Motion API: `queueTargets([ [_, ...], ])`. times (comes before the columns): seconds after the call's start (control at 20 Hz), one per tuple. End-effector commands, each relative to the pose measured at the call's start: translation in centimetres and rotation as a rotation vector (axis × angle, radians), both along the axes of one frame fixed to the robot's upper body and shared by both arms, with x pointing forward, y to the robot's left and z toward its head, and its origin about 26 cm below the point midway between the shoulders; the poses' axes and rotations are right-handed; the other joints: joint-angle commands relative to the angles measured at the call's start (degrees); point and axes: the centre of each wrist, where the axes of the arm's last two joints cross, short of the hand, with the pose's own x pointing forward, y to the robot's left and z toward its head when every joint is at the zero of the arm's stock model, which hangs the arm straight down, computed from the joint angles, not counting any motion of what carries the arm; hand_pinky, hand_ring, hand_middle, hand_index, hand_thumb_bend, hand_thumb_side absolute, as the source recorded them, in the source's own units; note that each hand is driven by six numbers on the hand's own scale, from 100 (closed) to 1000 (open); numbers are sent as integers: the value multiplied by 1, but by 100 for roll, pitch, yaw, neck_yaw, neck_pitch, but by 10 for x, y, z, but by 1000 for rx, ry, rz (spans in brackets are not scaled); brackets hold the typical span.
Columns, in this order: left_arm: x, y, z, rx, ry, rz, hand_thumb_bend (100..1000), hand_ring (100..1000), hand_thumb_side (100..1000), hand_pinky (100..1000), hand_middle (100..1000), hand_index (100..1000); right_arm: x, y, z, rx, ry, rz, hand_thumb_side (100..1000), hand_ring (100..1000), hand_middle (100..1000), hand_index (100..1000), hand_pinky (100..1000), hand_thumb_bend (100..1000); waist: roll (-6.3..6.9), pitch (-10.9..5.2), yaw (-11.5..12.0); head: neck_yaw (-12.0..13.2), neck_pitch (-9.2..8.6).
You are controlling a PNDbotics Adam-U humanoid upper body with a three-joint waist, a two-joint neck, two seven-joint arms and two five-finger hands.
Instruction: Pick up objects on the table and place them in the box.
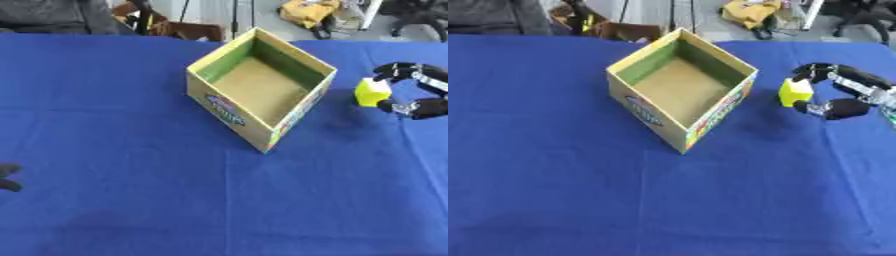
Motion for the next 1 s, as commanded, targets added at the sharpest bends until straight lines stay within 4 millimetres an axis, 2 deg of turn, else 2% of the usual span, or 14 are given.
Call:
queueTargets([
  [0.05,1,3,10,17,-36,0,228,678,951,545,519,637,-5,-12,24,-25,-22,-19,698,986,922,861,821,335,-2,-56,-9,34,-28],
  [0.3,1,3,10,16,-37,2,228,678,951,545,519,637,-6,-12,25,-13,-38,-34,697,991,923,860,824,333,-5,-40,-8,51,-31],
  [0.35,1,3,10,16,-36,2,229,678,952,545,519,637,-5,-12,26,-11,-43,-36,681,1000,933,859,852,335,-6,-36,-12,61,-22],
  [0.55,1,4,10,16,-37,9,229,679,954,545,519,636,-4,-10,41,7,-133,-55,676,1000,942,858,870,336,-27,23,-23,185,68],
  [1.0,1,3,12,19,-48,11,229,680,957,545,518,636,-7,-10,44,2,-196,-92,683,1000,955,863,880,339,-49,176,18,346,186],
])
